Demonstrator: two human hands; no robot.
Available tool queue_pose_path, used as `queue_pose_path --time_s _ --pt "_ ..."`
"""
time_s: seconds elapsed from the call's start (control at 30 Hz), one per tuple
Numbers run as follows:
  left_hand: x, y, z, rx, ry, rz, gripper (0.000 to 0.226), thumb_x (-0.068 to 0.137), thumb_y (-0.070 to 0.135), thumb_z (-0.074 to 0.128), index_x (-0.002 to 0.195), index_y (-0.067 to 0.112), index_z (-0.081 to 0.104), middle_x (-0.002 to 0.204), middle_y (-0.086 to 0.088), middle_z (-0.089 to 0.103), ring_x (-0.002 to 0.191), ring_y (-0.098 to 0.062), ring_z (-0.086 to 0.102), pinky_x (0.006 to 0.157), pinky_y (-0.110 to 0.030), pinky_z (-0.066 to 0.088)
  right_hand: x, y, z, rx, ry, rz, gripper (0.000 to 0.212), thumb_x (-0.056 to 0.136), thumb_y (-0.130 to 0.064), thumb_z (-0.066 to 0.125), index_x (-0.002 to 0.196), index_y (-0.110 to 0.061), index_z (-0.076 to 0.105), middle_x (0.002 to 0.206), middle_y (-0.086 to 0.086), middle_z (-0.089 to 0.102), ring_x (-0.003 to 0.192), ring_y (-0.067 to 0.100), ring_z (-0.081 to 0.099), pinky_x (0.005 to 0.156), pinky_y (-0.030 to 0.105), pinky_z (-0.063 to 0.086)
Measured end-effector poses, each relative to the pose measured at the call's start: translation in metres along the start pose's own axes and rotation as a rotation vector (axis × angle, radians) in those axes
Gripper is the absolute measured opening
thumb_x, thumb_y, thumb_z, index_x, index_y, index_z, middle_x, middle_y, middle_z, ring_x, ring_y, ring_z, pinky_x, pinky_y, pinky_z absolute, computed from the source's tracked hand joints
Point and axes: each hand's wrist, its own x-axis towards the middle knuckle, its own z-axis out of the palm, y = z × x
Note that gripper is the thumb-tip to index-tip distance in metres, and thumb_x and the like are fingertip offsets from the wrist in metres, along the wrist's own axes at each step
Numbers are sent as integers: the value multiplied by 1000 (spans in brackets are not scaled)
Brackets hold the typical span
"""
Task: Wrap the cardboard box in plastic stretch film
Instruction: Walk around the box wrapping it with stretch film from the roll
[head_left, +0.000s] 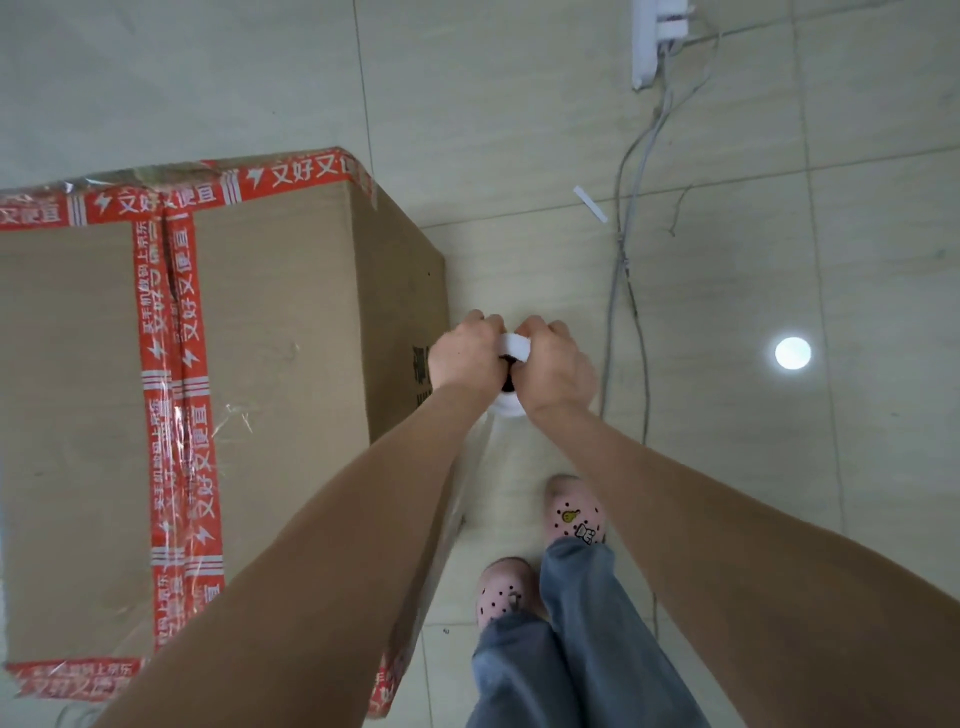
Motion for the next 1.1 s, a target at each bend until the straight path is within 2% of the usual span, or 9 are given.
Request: queue_pose_path --time_s 0.17,0.27,0.33,0.43,0.6,0.77,0.83,0.93,1.1 --pt "10 -2 -8 -379 51 -284 18 81 15 58 97 10 54 101 -6 57 82 -26 54 63 -30 37 22 -17 -10 -49 -3 -161 44 87 -8 48 127 -26 51 127 0 51 106 27 55 71 30 38" --pt "20 -3 -15 -472 54 -373 26 81 21 62 102 9 52 107 -8 58 90 -28 56 64 -29 36 30 -20 -8 134 25 61 42 88 -13 53 129 -19 45 129 6 44 108 31 55 72 31 36" --pt "24 -2 -17 -429 13 -349 33 83 23 63 110 7 50 113 -10 56 98 -30 57 66 -30 38 34 -20 -10 260 -5 232 40 87 -19 58 125 -15 45 127 8 45 106 33 56 75 32 38" --pt "28 0 -19 -260 -27 -212 37 86 17 61 118 9 46 117 -10 51 97 -30 58 64 -33 40 39 -18 -10 257 -11 247 34 85 -19 60 117 -16 50 120 7 51 102 32 57 75 32 41" --pt "48 5 -29 48 -32 82 30 87 11 53 116 16 53 113 -6 50 102 -26 54 62 -32 39 48 -23 -14 86 32 67 27 84 -12 55 110 -19 56 111 3 57 94 28 59 69 32 42" --pt "63 0 -38 -7 16 2 20 86 13 54 106 9 54 107 -8 53 92 -30 59 62 -33 39 65 -36 -27 -111 6 -204 39 84 -6 54 121 -18 48 118 2 59 98 29 59 72 34 43" --pt "67 -2 -40 -78 17 -57 22 85 16 56 105 7 54 107 -9 53 90 -31 59 62 -33 39 69 -38 -26 20 39 -68 42 84 -7 55 124 -16 45 123 3 54 102 28 57 71 33 41" --pt "75 -2 -46 -111 3 -94 28 85 20 58 109 7 53 110 -9 53 94 -31 59 64 -32 40 74 -34 -23 313 -19 270 39 81 -22 62 116 -12 47 117 8 56 98 30 59 72 34 45" --pt "95 2 -57 75 -39 70 28 88 13 54 115 13 50 112 -8 50 93 -28 58 62 -33 40 85 -40 -25 359 -29 264 29 80 -19 62 106 -12 51 105 8 61 91 29 60 68 33 45"
